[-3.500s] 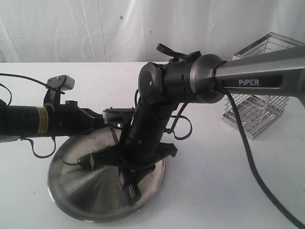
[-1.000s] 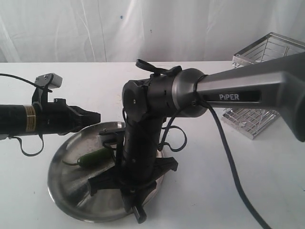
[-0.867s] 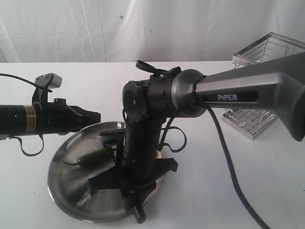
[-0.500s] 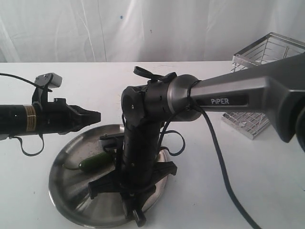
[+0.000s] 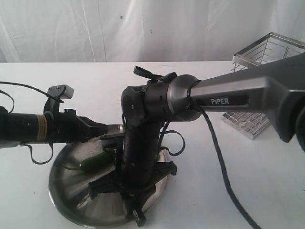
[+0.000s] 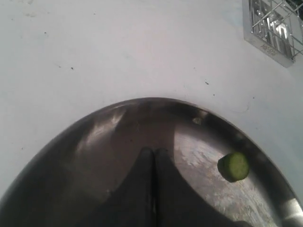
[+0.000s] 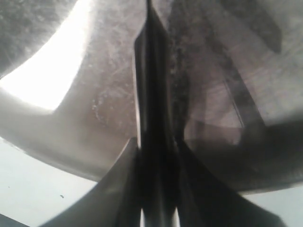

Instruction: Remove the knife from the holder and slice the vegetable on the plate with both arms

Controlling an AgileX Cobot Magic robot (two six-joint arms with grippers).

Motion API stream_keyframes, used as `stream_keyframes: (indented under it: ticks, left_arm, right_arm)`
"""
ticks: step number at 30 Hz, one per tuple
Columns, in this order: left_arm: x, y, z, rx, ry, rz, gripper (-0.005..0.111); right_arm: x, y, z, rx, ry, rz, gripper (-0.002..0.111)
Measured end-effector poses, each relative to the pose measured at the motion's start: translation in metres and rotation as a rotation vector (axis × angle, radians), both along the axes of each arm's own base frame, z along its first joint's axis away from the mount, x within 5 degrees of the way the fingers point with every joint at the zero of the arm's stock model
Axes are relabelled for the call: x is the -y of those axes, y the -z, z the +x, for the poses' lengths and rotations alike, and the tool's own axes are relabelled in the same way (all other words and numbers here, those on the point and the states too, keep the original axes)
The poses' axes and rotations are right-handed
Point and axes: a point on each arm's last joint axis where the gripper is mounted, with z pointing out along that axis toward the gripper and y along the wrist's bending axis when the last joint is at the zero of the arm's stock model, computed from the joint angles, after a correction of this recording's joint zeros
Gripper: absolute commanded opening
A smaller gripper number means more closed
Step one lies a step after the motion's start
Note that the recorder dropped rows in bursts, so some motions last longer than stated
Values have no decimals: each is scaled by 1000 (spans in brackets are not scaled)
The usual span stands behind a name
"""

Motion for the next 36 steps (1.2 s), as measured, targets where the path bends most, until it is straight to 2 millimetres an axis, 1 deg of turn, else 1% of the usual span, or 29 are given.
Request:
stream_keyframes:
  ticks: [4, 6, 10, 11, 13, 20, 25, 29, 30, 32, 33, 35, 36]
  left_arm:
    - [3, 3, 7, 9, 18, -24, 0]
    - [4, 7, 8, -1, 21, -26, 0]
    - [4, 23, 8, -49, 26, -25, 0]
    - [5, 31, 7, -73, 30, -23, 0]
    - [6, 38, 7, -106, 23, -53, 0]
    - [4, 40, 10, -172, -5, -31, 0]
    - [4, 41, 9, -175, 9, -14, 0]
    - [4, 40, 9, -174, 7, -18, 0]
    - [4, 39, 10, -170, 4, -32, 0]
    - [4, 34, 13, -151, 2, -131, 0]
    - [6, 32, 14, -142, 19, -211, 0]
    - [9, 28, 15, -131, 40, -256, 0]
    - [12, 28, 14, -133, 54, -247, 0]
  right_arm:
    - [0, 0, 0, 0, 0, 0, 0]
    - [0, 0, 0, 0, 0, 0, 0]
    - [0, 0, 0, -2, -1, -1, 0]
    - [0, 0, 0, -2, -1, -1, 0]
    - [0, 0, 0, -3, -1, -2, 0]
    - [1, 0, -2, -17, -6, -12, 0]
    - [8, -1, -6, -65, -44, -76, 0]
    - [9, -1, -7, -72, -51, -87, 0]
    - [9, -1, -7, -76, -52, -90, 0]
    - [10, -1, -8, -87, -59, -103, 0]
    - [10, -1, -8, -89, -58, -103, 0]
    - [10, -1, -8, -89, -58, -103, 0]
    - [10, -1, -8, -89, -58, -103, 0]
